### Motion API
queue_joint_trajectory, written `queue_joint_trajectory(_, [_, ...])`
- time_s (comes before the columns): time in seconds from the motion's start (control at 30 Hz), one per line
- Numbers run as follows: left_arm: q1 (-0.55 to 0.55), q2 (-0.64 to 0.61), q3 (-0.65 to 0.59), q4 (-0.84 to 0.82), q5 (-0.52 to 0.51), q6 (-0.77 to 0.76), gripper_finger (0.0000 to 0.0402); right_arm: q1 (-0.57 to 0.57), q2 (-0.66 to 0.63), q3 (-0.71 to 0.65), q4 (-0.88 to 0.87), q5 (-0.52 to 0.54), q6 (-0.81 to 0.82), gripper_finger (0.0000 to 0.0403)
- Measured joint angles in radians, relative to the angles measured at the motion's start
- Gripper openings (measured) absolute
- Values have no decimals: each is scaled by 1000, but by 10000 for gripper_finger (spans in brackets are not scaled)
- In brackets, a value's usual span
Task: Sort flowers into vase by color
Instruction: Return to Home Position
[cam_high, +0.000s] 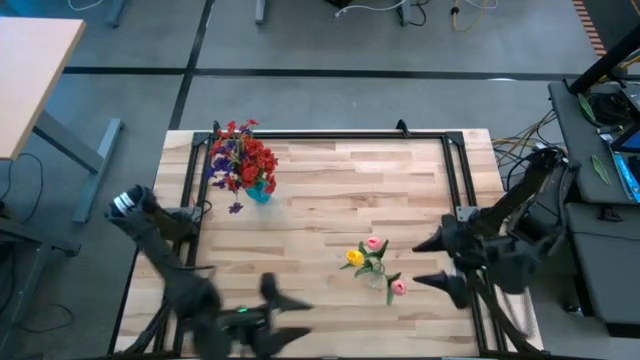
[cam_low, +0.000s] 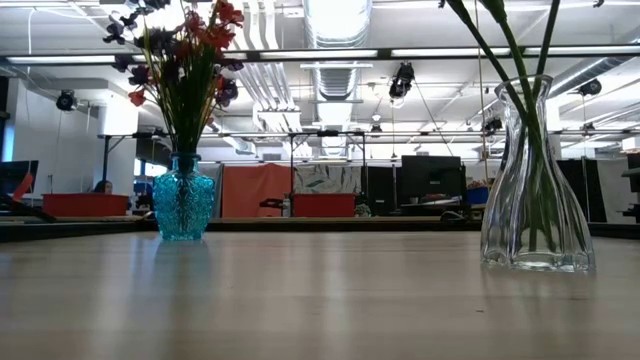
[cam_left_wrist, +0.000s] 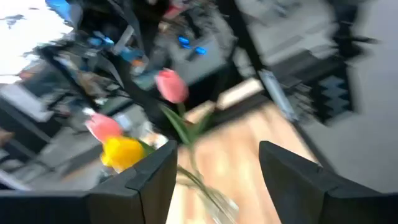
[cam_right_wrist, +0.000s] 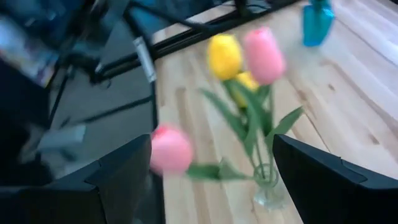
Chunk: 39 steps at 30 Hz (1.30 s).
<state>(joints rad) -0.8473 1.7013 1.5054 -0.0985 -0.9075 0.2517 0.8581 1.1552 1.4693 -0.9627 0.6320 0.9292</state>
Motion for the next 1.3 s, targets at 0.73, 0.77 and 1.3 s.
queue_joint_trajectory(0.73, [-440,-84,-278,-380,103,-889,8,594,12,-317,339,187,5,327])
queue_joint_trajectory(0.77, [-432,-85,-317,-326,144,-873,8,599,23,-357,377,192,5,327])
queue_joint_trajectory(1.3, [-65,-99,-980,731,750,-544,0,395,63,-1163,2036,-165,-572,327])
